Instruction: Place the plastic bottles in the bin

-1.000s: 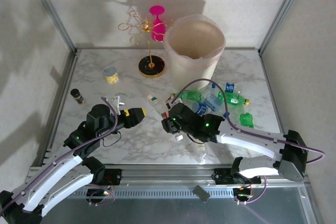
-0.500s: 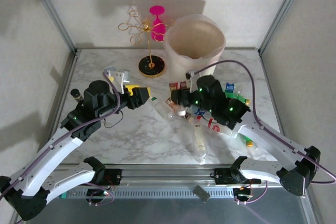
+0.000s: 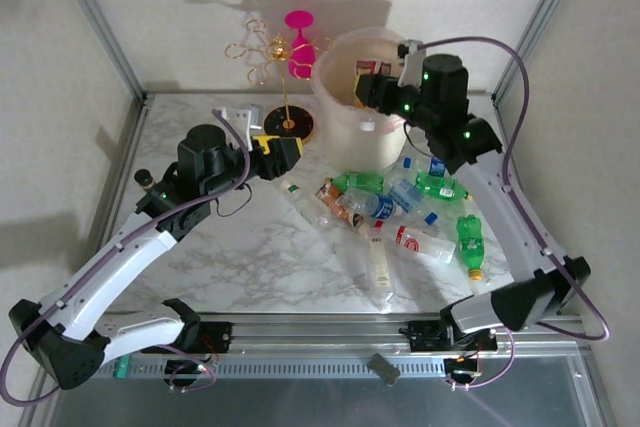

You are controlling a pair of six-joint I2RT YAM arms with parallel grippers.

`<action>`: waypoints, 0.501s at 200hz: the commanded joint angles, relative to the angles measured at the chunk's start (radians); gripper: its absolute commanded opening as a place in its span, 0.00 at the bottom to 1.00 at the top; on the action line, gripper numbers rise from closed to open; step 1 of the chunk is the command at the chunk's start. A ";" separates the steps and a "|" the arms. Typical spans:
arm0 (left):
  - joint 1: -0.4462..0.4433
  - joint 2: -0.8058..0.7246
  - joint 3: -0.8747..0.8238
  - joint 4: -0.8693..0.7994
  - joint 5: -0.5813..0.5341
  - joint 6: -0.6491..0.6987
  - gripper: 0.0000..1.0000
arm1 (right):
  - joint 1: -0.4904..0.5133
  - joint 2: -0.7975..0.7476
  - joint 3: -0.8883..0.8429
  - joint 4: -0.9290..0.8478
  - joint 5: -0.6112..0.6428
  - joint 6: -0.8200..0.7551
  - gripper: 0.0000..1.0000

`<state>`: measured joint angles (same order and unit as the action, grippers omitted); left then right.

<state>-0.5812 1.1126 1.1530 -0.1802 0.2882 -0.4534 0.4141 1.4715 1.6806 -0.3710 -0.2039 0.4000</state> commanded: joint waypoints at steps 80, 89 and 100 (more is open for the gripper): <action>0.005 0.080 0.035 0.087 -0.022 -0.053 0.68 | -0.082 0.405 0.406 -0.138 0.075 -0.070 0.48; 0.007 0.080 0.024 0.093 -0.019 -0.060 0.67 | -0.082 0.422 0.404 -0.140 0.079 -0.072 0.48; 0.006 0.080 0.010 0.100 -0.015 -0.068 0.67 | -0.081 0.444 0.405 -0.149 0.094 -0.077 0.49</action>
<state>-0.5800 1.1938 1.1820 -0.1299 0.2874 -0.4942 0.3317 1.8771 2.0495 -0.4808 -0.1524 0.3523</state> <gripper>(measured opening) 0.674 0.488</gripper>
